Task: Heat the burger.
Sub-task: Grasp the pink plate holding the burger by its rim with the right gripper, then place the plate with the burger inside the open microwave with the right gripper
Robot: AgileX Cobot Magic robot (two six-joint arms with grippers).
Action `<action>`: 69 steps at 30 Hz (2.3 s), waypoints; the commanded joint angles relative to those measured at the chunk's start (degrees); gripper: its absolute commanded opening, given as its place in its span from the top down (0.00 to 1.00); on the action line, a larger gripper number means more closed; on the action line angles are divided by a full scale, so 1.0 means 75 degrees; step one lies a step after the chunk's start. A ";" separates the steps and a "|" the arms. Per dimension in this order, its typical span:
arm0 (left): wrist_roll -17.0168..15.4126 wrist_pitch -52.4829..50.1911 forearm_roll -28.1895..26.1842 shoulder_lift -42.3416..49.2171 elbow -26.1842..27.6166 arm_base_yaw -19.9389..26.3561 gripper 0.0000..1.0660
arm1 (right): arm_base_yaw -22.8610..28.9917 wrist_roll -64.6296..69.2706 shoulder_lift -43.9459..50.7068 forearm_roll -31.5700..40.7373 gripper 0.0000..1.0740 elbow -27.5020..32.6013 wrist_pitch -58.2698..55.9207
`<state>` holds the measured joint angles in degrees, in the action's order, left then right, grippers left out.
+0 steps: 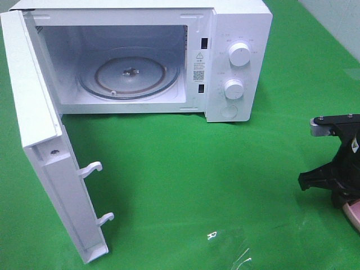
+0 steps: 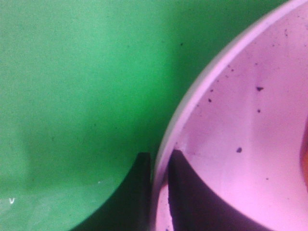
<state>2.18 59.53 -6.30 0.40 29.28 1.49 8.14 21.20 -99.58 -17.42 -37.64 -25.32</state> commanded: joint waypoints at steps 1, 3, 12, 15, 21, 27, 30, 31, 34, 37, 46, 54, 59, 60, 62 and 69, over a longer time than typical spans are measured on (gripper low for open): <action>0.0015 -0.0031 -0.0023 0.0130 -0.0015 0.0023 0.06 | -0.0015 0.0023 -0.0069 0.0000 1.00 0.0115 0.0023; 0.0015 -0.0031 -0.0023 0.0130 -0.0015 0.0023 0.06 | -0.0015 0.0023 -0.0076 0.0023 1.00 0.0107 -0.0046; 0.0015 -0.0031 -0.0023 0.0130 -0.0015 0.0023 0.06 | 0.0382 0.0160 -0.0076 -0.0160 1.00 0.0107 -0.0420; 0.0015 -0.0031 -0.0023 0.0130 -0.0015 0.0023 0.06 | 0.0443 0.0252 -0.0076 -0.0267 1.00 0.0107 -0.0466; 0.0015 -0.0031 -0.0023 0.0130 -0.0015 0.0023 0.06 | 0.1008 0.1039 0.0092 -0.1115 1.00 0.0099 -0.0856; 0.0015 -0.0031 -0.0023 0.0130 -0.0015 0.0023 0.06 | 0.1146 0.1352 0.0550 -0.1459 1.00 0.0099 -0.1138; 0.0015 -0.0031 -0.0023 0.0130 -0.0015 0.0023 0.06 | 0.1146 0.1444 0.0947 -0.1474 1.00 0.0099 -0.1406; 0.0015 -0.0031 -0.0023 0.0130 -0.0015 0.0023 0.06 | 0.1146 0.1444 0.0947 -0.1474 1.00 0.0099 -0.1406; 0.0015 -0.0031 -0.0023 0.0130 -0.0015 0.0023 0.06 | 0.1146 0.1444 0.1207 -0.1497 1.00 0.0099 -0.1589; 0.0015 -0.0031 -0.0023 0.0130 -0.0015 0.0023 0.06 | 0.1146 0.1444 0.1467 -0.1520 1.00 0.0099 -0.1887; 0.0015 -0.0031 -0.0023 0.0130 -0.0015 0.0023 0.06 | 0.1612 0.1520 0.1849 -0.1849 1.00 0.0099 -0.2391; 0.0015 -0.0031 -0.0023 0.0130 -0.0015 0.0023 0.06 | 0.2147 0.1811 0.1986 -0.2246 1.00 0.0099 -0.2811; 0.0015 -0.0031 -0.0023 0.0130 -0.0015 0.0023 0.06 | 0.2636 0.1856 0.1994 -0.2376 1.00 0.0107 -0.3056; 0.0015 -0.0031 -0.0023 0.0130 -0.0015 0.0023 0.06 | 0.2636 0.1856 0.1994 -0.2376 1.00 0.0107 -0.3056; 0.0015 -0.0031 -0.0023 0.0130 -0.0015 0.0023 0.06 | 0.2918 0.1956 0.1994 -0.2536 1.00 0.0115 -0.3270; 0.0015 -0.0031 -0.0023 0.0130 -0.0015 0.0023 0.06 | 0.3560 0.1963 0.1994 -0.2643 0.99 0.0115 -0.3659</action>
<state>2.18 59.53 -6.30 0.40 29.28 1.49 33.52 35.58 -85.54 -33.86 -36.84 -49.73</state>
